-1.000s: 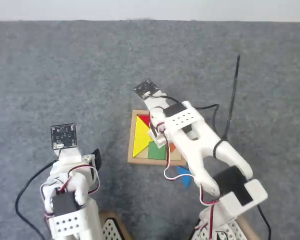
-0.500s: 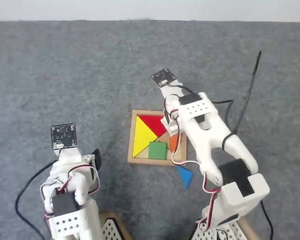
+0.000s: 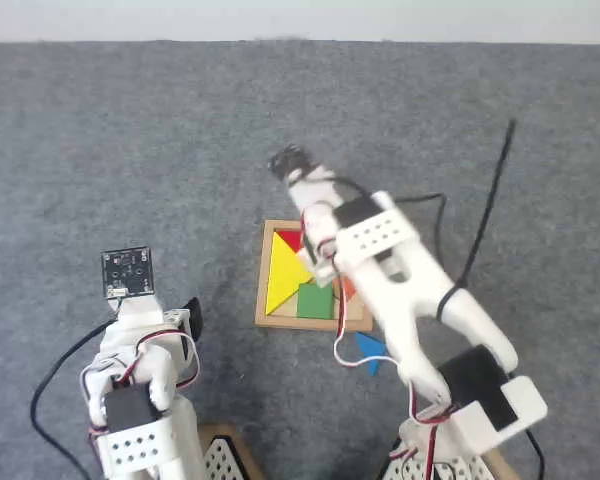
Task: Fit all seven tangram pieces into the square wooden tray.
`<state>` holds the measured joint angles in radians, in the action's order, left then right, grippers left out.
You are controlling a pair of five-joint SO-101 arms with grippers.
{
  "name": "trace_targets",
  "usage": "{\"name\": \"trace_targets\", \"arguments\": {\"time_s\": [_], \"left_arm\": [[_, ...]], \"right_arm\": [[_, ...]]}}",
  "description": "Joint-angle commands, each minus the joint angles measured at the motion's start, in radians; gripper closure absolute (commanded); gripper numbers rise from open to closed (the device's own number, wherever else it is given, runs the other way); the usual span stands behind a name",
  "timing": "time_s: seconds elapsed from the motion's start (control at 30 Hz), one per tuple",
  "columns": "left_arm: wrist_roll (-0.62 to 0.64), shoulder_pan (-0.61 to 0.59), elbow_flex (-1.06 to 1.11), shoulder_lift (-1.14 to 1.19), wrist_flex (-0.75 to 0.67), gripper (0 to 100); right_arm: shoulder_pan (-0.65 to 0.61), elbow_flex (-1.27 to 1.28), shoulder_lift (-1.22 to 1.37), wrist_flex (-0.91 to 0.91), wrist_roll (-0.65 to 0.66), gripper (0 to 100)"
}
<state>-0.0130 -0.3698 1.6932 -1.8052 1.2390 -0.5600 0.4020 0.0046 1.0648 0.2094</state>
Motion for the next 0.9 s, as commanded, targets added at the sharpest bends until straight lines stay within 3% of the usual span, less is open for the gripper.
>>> {"name": "trace_targets", "arguments": {"time_s": [0.0, 0.33, 0.87], "left_arm": [[-0.005, -0.005, -0.010, -0.018, 0.005, 77], [-0.005, -0.005, -0.010, -0.018, 0.005, 77], [-0.005, -0.005, -0.010, -0.018, 0.005, 77]], "right_arm": [[-0.061, 0.094, -0.062, -0.087, 0.011, 68.5], [-0.059, 0.137, -0.061, 0.013, 0.008, 68.5], [-0.030, 0.199, -0.091, -0.035, 0.005, 68.5]]}}
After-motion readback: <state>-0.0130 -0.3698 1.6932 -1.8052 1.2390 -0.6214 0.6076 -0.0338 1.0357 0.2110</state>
